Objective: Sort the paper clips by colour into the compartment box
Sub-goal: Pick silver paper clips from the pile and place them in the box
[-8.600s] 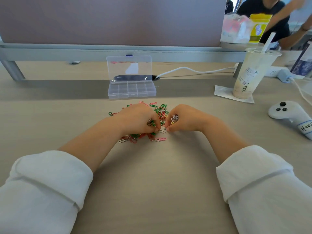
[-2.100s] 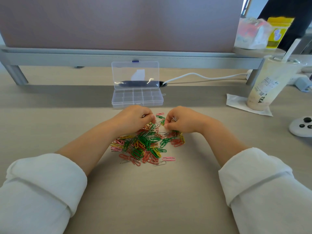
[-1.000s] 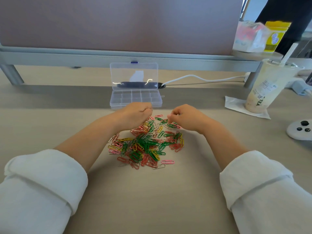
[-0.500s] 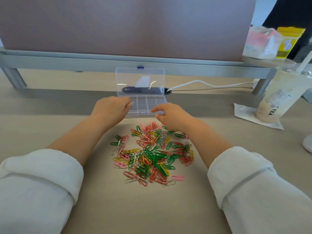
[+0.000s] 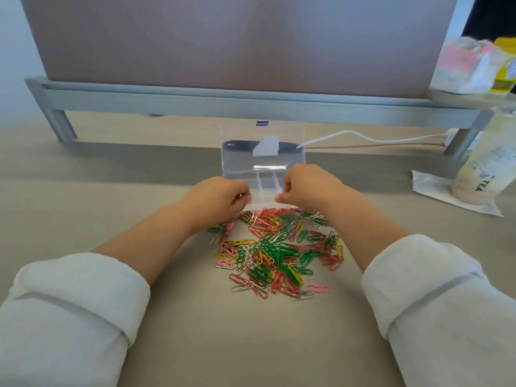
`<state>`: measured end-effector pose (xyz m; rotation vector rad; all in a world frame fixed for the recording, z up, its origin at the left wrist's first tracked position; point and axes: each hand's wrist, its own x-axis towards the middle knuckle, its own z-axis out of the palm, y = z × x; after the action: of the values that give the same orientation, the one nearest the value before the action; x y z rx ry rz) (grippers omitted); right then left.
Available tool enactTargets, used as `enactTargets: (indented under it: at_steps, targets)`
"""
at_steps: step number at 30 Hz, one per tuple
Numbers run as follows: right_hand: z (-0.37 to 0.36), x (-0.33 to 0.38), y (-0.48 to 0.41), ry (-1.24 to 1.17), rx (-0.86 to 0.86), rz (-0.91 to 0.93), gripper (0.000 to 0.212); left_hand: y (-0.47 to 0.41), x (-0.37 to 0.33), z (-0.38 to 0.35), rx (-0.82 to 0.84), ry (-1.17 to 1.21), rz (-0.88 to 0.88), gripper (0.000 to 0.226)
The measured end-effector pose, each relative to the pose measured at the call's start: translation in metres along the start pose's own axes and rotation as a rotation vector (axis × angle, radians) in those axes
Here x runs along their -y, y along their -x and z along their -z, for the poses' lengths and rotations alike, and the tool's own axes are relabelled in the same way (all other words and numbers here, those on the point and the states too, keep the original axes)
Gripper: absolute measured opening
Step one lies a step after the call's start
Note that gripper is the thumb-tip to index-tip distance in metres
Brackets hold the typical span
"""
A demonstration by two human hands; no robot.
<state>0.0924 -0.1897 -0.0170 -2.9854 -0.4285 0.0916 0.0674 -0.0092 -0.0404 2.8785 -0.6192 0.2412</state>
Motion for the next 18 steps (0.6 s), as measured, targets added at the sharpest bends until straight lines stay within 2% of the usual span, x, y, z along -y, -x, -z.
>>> enactTargets:
  at_steps: [2,6,8,12,16,18]
  targets:
    - [0.003,0.001,0.011,0.006,0.02,0.018,0.031,0.011,-0.004,0.001,-0.003,0.027,-0.021,0.026]
    - [0.008,0.006,0.034,-0.116,-0.042,0.073,0.019,0.022,-0.011,0.002,0.021,0.011,-0.032,0.027]
    - [0.007,0.011,0.042,-0.186,-0.002,0.14,0.016,0.024,-0.014,0.002,0.016,0.001,-0.039,0.027]
    - [-0.001,0.015,0.045,-0.164,0.046,0.166,0.016,0.029,-0.015,0.006,0.034,0.041,-0.032,0.027]
    - [-0.002,0.02,0.042,-0.203,0.069,0.152,0.037,0.033,-0.013,0.01,0.078,0.16,-0.023,0.025]
    - [0.001,0.021,0.039,-0.302,0.031,0.122,0.046,0.03,-0.008,0.015,0.009,0.213,0.044,0.024]
